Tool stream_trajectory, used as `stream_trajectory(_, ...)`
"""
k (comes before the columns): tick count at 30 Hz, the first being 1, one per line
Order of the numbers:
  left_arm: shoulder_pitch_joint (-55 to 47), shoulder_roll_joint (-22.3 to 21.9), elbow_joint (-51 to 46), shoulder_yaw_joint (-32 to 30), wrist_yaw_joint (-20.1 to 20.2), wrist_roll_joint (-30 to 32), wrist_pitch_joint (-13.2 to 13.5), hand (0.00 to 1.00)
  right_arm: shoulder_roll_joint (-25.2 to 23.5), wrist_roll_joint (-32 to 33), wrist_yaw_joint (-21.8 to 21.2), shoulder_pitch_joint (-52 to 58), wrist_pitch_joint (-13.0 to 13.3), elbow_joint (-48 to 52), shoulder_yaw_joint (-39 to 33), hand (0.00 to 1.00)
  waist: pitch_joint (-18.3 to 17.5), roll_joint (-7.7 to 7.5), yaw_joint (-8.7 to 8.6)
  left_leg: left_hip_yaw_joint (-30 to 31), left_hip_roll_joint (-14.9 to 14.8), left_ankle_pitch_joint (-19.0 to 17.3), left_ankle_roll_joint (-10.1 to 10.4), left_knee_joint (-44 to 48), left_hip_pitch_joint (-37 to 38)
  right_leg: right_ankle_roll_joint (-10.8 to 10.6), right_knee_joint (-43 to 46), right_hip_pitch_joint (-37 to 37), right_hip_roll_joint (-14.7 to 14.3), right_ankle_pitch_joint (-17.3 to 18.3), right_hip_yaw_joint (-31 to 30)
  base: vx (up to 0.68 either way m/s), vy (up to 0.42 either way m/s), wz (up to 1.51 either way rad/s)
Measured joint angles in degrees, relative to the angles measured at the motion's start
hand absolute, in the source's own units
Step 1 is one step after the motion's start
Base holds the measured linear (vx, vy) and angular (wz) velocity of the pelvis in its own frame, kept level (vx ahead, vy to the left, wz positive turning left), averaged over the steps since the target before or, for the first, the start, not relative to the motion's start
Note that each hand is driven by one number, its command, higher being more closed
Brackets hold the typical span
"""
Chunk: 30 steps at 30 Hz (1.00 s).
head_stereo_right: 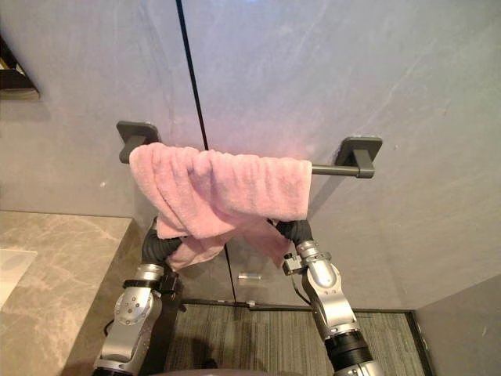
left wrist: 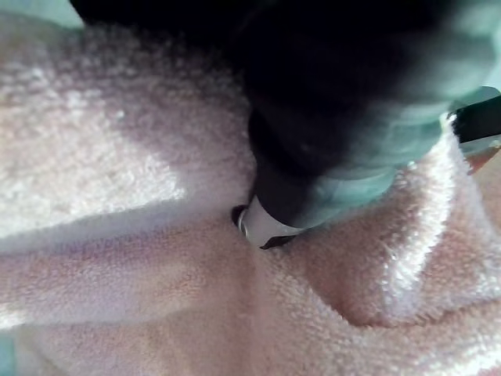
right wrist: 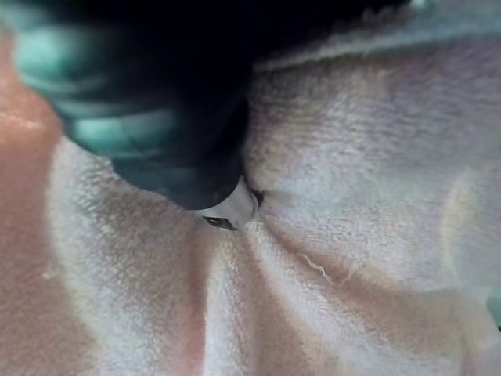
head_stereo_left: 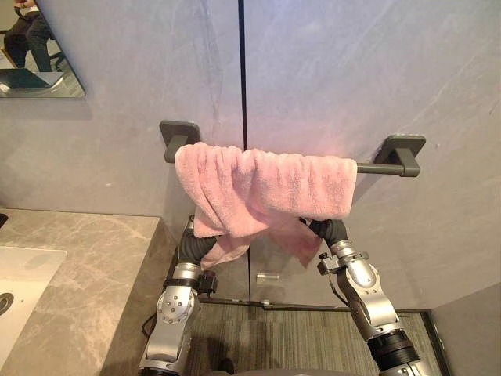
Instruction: Organize washtable
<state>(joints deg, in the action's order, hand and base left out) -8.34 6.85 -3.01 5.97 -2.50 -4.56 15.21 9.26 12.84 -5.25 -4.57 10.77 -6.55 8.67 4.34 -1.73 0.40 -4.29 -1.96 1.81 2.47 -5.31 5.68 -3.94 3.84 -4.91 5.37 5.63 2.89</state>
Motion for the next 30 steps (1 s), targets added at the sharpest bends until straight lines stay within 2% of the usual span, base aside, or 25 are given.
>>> stream_trajectory(8, 0.72, -1.78, 3.87, 0.01, 1.16, -0.99, -0.33, 1.00, -0.38, -0.01, 0.00, 0.22, -0.09, -3.68, -1.08, 1.00, 0.33, 0.53, -1.27, -0.06, -0.02, -0.06, -0.02, 0.00, 0.00, -0.16, -0.06, 0.02, -0.02, 0.11, -0.15, 0.00, 0.000, 0.00)
stream_trajectory(23, 0.86, -2.23, 7.09, 0.00, 1.30, -1.20, -0.72, 1.00, -2.07, -0.26, 0.00, 0.66, -0.40, -5.67, -2.15, 1.00, 0.33, 0.53, -1.32, -0.08, -0.05, -0.23, 0.00, -0.01, 0.00, -0.61, 0.07, 0.11, -0.04, 0.44, -0.31, 0.00, 0.000, 0.00)
stream_trajectory(30, 0.63, -3.29, 9.11, -0.36, 1.27, -1.39, -0.93, 1.00, -3.20, -4.09, 0.02, 1.88, -0.43, -5.68, -2.81, 1.00, 0.33, 0.52, -1.25, -0.33, -0.01, -0.51, 0.03, 0.00, 0.04, -0.77, 0.02, 0.15, -0.02, 0.56, -0.73, 0.00, 0.000, 0.00)
